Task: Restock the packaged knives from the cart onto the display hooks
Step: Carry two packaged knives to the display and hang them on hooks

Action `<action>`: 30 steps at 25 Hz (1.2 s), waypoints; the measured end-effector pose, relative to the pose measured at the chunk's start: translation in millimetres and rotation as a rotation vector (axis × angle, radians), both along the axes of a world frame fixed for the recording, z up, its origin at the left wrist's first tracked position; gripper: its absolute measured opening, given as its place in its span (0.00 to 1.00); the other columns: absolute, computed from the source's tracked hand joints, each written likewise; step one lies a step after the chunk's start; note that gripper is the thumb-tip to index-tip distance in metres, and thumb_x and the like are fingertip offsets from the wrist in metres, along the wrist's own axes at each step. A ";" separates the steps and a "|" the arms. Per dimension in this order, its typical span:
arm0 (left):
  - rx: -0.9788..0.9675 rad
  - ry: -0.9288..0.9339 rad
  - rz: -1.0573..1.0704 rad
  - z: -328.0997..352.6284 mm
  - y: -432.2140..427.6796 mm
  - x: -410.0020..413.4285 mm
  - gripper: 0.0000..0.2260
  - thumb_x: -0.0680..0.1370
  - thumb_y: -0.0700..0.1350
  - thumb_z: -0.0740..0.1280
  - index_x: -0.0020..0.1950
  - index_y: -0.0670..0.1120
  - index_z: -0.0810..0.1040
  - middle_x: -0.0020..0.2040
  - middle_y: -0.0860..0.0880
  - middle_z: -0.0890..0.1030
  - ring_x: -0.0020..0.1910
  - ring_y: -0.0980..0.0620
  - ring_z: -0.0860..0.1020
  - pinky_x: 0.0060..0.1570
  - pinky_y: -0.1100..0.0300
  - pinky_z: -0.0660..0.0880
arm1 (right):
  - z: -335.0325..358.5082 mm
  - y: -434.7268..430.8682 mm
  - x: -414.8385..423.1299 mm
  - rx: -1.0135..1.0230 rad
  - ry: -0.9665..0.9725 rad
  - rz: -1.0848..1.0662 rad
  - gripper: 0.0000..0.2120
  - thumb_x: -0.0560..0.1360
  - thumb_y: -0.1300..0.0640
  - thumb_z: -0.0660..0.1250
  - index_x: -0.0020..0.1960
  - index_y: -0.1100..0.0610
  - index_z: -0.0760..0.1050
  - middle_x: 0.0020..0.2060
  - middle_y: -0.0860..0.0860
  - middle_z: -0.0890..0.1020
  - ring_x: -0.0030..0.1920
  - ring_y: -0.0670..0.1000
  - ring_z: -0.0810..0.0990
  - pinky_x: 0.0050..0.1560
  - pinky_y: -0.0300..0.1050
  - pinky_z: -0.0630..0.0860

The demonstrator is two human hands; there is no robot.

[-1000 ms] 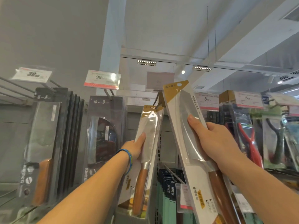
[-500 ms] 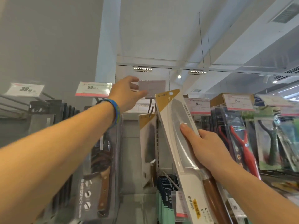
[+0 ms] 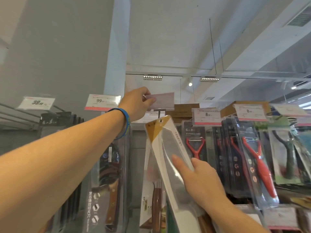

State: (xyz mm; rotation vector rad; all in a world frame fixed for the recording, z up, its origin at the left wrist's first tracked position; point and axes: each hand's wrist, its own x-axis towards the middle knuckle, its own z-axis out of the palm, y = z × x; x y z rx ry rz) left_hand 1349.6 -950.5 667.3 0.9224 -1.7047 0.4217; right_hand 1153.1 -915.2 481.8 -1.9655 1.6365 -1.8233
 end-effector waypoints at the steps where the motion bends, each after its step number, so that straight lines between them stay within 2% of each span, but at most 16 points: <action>1: -0.006 0.001 0.006 -0.2 0.0 0.0 0.07 0.81 0.54 0.64 0.52 0.51 0.74 0.46 0.51 0.81 0.39 0.57 0.75 0.34 0.63 0.70 | 6.0 -3.1 2.6 -0.001 -0.021 0.012 0.30 0.73 0.24 0.58 0.42 0.50 0.80 0.36 0.46 0.84 0.37 0.47 0.83 0.43 0.49 0.81; 4: -0.015 -0.004 0.019 -1.3 2.2 0.2 0.08 0.81 0.55 0.63 0.52 0.51 0.74 0.44 0.52 0.81 0.37 0.57 0.75 0.32 0.62 0.67 | 22.1 -12.4 10.6 0.018 0.001 -0.001 0.29 0.76 0.26 0.57 0.49 0.50 0.79 0.43 0.46 0.83 0.44 0.49 0.82 0.49 0.53 0.81; 8: -0.044 -0.034 0.044 -7.0 1.6 2.8 0.07 0.82 0.54 0.63 0.51 0.51 0.73 0.44 0.52 0.80 0.38 0.57 0.75 0.33 0.62 0.67 | 16.4 -22.4 27.8 0.054 0.069 -0.087 0.31 0.75 0.24 0.54 0.53 0.50 0.76 0.46 0.45 0.81 0.46 0.49 0.81 0.46 0.50 0.80; 11: -0.050 -0.033 0.050 -8.1 1.6 3.0 0.07 0.82 0.55 0.63 0.50 0.52 0.72 0.44 0.51 0.80 0.38 0.57 0.74 0.32 0.62 0.67 | 13.9 -26.1 29.9 0.067 0.062 -0.069 0.30 0.75 0.24 0.54 0.51 0.49 0.76 0.44 0.45 0.81 0.44 0.48 0.81 0.47 0.50 0.82; 14: -0.042 -0.038 0.039 -7.7 1.3 4.3 0.08 0.82 0.55 0.63 0.50 0.51 0.73 0.46 0.50 0.82 0.39 0.56 0.75 0.33 0.62 0.69 | 15.0 -27.7 23.0 0.092 -0.020 0.068 0.28 0.76 0.26 0.56 0.48 0.50 0.78 0.42 0.47 0.83 0.42 0.48 0.83 0.44 0.46 0.81; 16: -0.043 -0.046 0.031 -9.0 1.5 4.6 0.08 0.82 0.55 0.63 0.51 0.51 0.73 0.46 0.50 0.82 0.39 0.56 0.75 0.33 0.62 0.69 | 17.5 -26.4 19.4 0.127 -0.114 0.149 0.27 0.77 0.28 0.58 0.47 0.50 0.80 0.42 0.48 0.85 0.42 0.49 0.84 0.46 0.47 0.82; 19: -0.040 -0.049 0.020 -10.3 1.9 4.1 0.08 0.82 0.55 0.63 0.50 0.52 0.72 0.46 0.51 0.81 0.36 0.57 0.75 0.31 0.64 0.67 | 17.9 -26.9 22.3 0.131 -0.142 0.176 0.26 0.78 0.30 0.60 0.47 0.52 0.80 0.41 0.48 0.85 0.42 0.49 0.85 0.48 0.50 0.83; 24: -0.035 -0.044 0.012 -9.5 2.4 2.8 0.08 0.82 0.55 0.62 0.51 0.52 0.72 0.47 0.51 0.80 0.37 0.57 0.74 0.32 0.64 0.68 | 10.8 -31.4 31.5 0.112 -0.106 0.130 0.32 0.77 0.28 0.57 0.55 0.55 0.81 0.49 0.51 0.85 0.49 0.53 0.85 0.55 0.57 0.82; 30: -0.061 -0.046 0.031 -11.7 1.9 0.9 0.08 0.82 0.55 0.62 0.51 0.51 0.72 0.46 0.52 0.79 0.36 0.59 0.72 0.31 0.66 0.65 | 18.9 -42.1 31.1 0.181 -0.164 0.161 0.30 0.77 0.29 0.59 0.46 0.55 0.82 0.41 0.52 0.86 0.42 0.52 0.85 0.52 0.55 0.83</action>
